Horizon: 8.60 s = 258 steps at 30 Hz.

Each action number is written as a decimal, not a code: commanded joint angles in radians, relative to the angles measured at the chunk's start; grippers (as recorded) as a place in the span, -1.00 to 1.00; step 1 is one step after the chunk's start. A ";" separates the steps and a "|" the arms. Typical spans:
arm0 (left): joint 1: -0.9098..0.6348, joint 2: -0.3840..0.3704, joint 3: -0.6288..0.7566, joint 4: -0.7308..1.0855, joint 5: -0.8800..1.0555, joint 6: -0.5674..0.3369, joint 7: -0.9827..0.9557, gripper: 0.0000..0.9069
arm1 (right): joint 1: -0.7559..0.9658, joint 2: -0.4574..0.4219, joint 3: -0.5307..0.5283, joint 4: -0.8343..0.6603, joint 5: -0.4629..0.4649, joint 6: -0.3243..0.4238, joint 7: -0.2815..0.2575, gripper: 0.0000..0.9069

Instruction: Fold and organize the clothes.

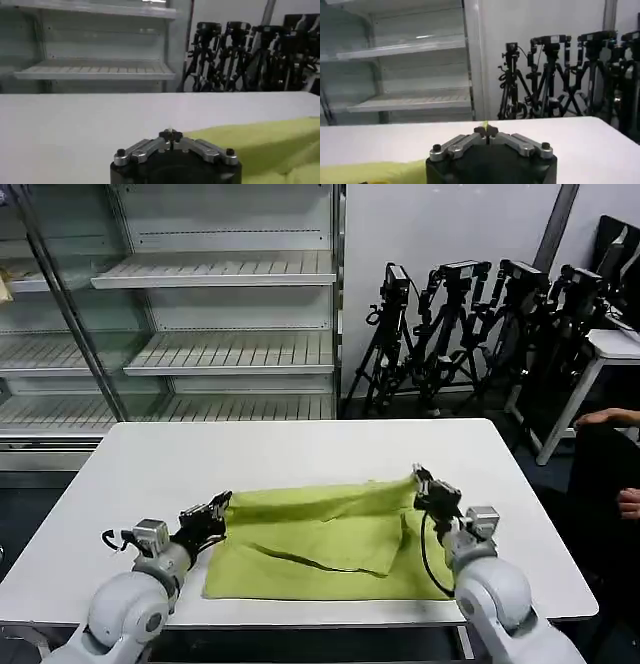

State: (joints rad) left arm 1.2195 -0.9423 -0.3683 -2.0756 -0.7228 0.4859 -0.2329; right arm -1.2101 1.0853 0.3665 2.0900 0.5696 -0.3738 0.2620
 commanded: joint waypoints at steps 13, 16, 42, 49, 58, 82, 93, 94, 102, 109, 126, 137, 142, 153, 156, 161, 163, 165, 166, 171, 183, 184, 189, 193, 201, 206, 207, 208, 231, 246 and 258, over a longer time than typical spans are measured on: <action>0.256 -0.010 -0.022 -0.063 0.323 -0.062 0.069 1.00 | -0.283 0.056 0.076 0.097 -0.092 -0.077 -0.020 1.00; 0.260 -0.012 -0.026 -0.074 0.323 -0.060 0.072 1.00 | -0.288 0.067 0.074 0.105 -0.094 -0.081 -0.017 1.00; 0.230 -0.176 0.009 -0.042 0.053 -0.049 -0.099 1.00 | -0.421 0.095 0.173 0.222 -0.101 -0.045 -0.008 1.00; 0.200 -0.194 0.020 -0.020 0.004 -0.050 -0.096 -0.60 | -0.439 0.100 0.184 0.235 -0.100 -0.044 -0.007 1.00; 0.179 -0.199 0.016 0.003 -0.063 -0.056 -0.100 -0.91 | -0.454 0.106 0.194 0.250 -0.098 -0.045 -0.004 1.00; 0.275 -0.084 -0.267 -0.076 -0.331 -0.051 -0.101 -0.93 | -0.474 0.128 0.203 0.280 -0.112 -0.040 -0.014 1.00; 0.331 0.012 -0.532 -0.049 -0.433 -0.031 -0.077 -0.93 | -0.487 0.142 0.214 0.276 -0.113 -0.026 -0.016 1.00; 0.325 0.014 -0.545 -0.053 -0.434 -0.032 -0.079 -0.93 | -0.488 0.142 0.215 0.277 -0.114 -0.027 -0.016 1.00; 0.313 -0.038 -0.490 -0.183 -0.731 0.001 -0.146 -0.93 | -0.499 0.152 0.227 0.271 -0.121 -0.023 -0.017 1.00; 0.258 -0.143 -0.316 -0.263 -0.867 -0.015 -0.155 -0.93 | -0.525 0.166 0.226 0.263 -0.156 -0.016 -0.018 1.00; 0.058 -0.324 0.175 -0.182 -0.560 -0.043 -0.166 -0.91 | -0.575 0.173 0.269 0.283 -0.157 -0.007 -0.019 1.00; -0.032 -0.370 0.282 -0.007 -0.384 -0.045 -0.211 1.00 | -0.596 0.168 0.286 0.307 -0.155 -0.006 -0.011 1.00; -0.037 -0.371 0.271 -0.028 -0.382 -0.046 -0.220 1.00 | -0.602 0.173 0.283 0.309 -0.158 -0.006 -0.010 1.00; -0.015 -0.373 0.187 -0.072 -0.423 -0.058 -0.229 1.00 | -0.586 0.180 0.255 0.305 -0.172 -0.008 -0.009 1.00; 0.026 -0.341 0.120 -0.117 -0.421 -0.050 -0.229 1.00 | -0.578 0.183 0.251 0.301 -0.172 -0.007 -0.010 1.00; 0.115 -0.270 -0.018 -0.210 -0.359 0.009 -0.232 1.00 | -0.563 0.187 0.236 0.281 -0.177 -0.004 -0.012 1.00; 0.164 -0.239 -0.070 -0.209 -0.291 0.016 -0.214 1.00 | -0.557 0.188 0.229 0.274 -0.179 -0.002 -0.013 1.00; 0.208 -0.202 -0.115 -0.190 -0.284 0.021 -0.197 1.00 | -0.546 0.189 0.219 0.266 -0.182 -0.002 -0.013 1.00; 0.225 -0.190 -0.131 -0.181 -0.285 0.023 -0.189 1.00 | -0.543 0.189 0.216 0.264 -0.183 -0.002 -0.013 1.00; 0.258 -0.164 -0.159 -0.138 -0.286 0.038 -0.161 1.00 | -0.533 0.189 0.209 0.263 -0.182 -0.003 -0.012 1.00; 0.178 -0.237 -0.092 -0.003 -0.308 0.033 -0.127 1.00 | -0.583 0.190 0.251 0.288 -0.179 0.006 -0.016 1.00; 0.176 -0.238 -0.089 -0.001 -0.310 0.032 -0.124 1.00 | -0.586 0.190 0.253 0.289 -0.178 0.006 -0.016 1.00; 0.156 -0.260 -0.060 0.026 -0.344 0.029 -0.112 1.00 | -0.596 0.188 0.266 0.296 -0.175 0.007 -0.017 1.00; 0.137 -0.277 -0.033 0.043 -0.356 0.016 -0.097 1.00 | -0.596 0.189 0.268 0.299 -0.174 0.006 -0.016 1.00; 0.120 -0.293 -0.003 0.024 -0.400 0.008 -0.091 0.76 | -0.600 0.199 0.267 0.306 -0.177 0.003 -0.015 1.00; 0.113 -0.289 0.006 0.027 -0.403 -0.015 -0.093 -0.87 | -0.609 0.206 0.270 0.311 -0.179 0.003 -0.015 1.00; 0.113 -0.289 0.006 0.027 -0.404 -0.017 -0.093 -0.89 | -0.610 0.207 0.270 0.313 -0.180 0.003 -0.015 1.00; 0.110 -0.290 0.008 0.028 -0.405 -0.019 -0.093 -0.91 | -0.610 0.209 0.269 0.315 -0.182 0.002 -0.014 1.00; 0.104 -0.303 -0.059 -0.005 -0.480 -0.058 -0.098 -0.91 | -0.635 0.229 0.276 0.351 -0.203 0.000 -0.013 1.00; 0.217 0.109 -0.594 -0.021 0.043 -0.155 0.127 -0.91 | -0.537 0.192 0.248 0.301 -0.159 0.001 -0.014 1.00; 0.317 0.263 -0.606 -0.075 0.408 -0.264 0.253 -0.91 | -0.499 0.177 0.217 0.278 -0.153 0.008 -0.017 1.00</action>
State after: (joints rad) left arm 1.4548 -0.8362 -0.9049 -2.1114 -0.7166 0.3154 -0.0984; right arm -1.7409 1.2676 0.5994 2.3820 0.4153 -0.3698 0.2472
